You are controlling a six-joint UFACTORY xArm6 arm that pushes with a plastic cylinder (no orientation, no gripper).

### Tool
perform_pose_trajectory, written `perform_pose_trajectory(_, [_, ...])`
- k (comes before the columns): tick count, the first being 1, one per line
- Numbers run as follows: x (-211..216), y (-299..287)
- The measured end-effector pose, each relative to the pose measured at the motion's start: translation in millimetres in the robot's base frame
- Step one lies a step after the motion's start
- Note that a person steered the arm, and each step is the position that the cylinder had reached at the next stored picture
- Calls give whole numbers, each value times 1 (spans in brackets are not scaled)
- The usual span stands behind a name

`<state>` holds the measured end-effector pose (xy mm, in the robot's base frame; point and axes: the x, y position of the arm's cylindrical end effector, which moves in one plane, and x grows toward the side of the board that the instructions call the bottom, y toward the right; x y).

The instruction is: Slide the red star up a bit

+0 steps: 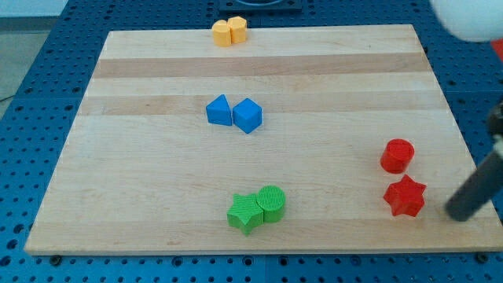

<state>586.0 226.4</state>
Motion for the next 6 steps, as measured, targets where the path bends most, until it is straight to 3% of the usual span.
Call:
perform_pose_trajectory(2, [-28,-160])
perform_pose_trajectory(3, [-30,-151])
perform_pose_trajectory(5, [-4,-50])
perform_pose_trajectory(6, [-17,-16])
